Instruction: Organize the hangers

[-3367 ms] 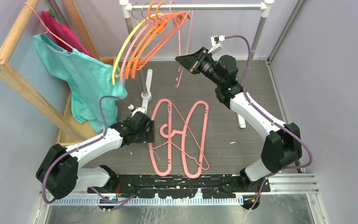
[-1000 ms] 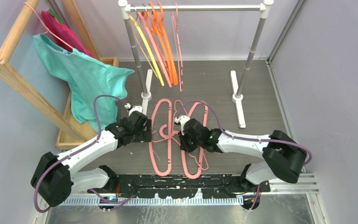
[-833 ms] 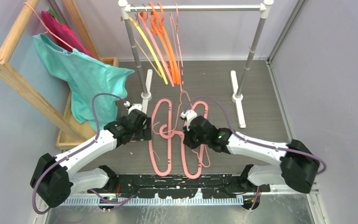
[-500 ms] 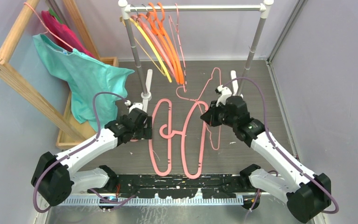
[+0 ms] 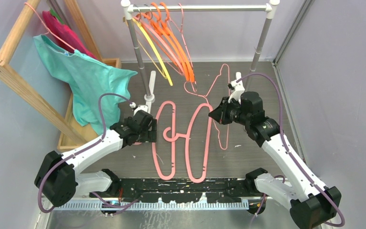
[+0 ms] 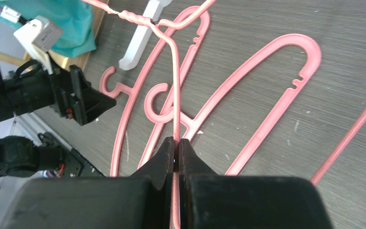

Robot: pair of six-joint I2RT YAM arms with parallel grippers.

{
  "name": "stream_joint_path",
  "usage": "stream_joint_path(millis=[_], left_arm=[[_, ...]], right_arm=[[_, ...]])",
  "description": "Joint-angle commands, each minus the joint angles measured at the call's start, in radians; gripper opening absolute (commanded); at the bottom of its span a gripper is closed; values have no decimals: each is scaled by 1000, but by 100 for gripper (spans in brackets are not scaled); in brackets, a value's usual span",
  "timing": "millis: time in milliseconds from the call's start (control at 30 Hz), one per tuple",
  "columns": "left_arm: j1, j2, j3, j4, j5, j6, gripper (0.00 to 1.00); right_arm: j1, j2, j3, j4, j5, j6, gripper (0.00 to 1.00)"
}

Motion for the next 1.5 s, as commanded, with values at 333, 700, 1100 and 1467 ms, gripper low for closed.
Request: stream_joint_path(millis=[333,700,1100,1467], left_arm=[[3,-25,5,38,2,-2,98],[3,-25,-8,38,12,-22,98],[1,-30,-48,50,40,-62,98],[1,-40,-58,57,44,-71,98]], right_arm=[[-13,-41,42,-83,14,-64,1],[-13,-114,144,-184,-388,-163,1],[-13,-190,175,-300,-301,-179,1],[-13,-255,203,-388,-74,-159,1]])
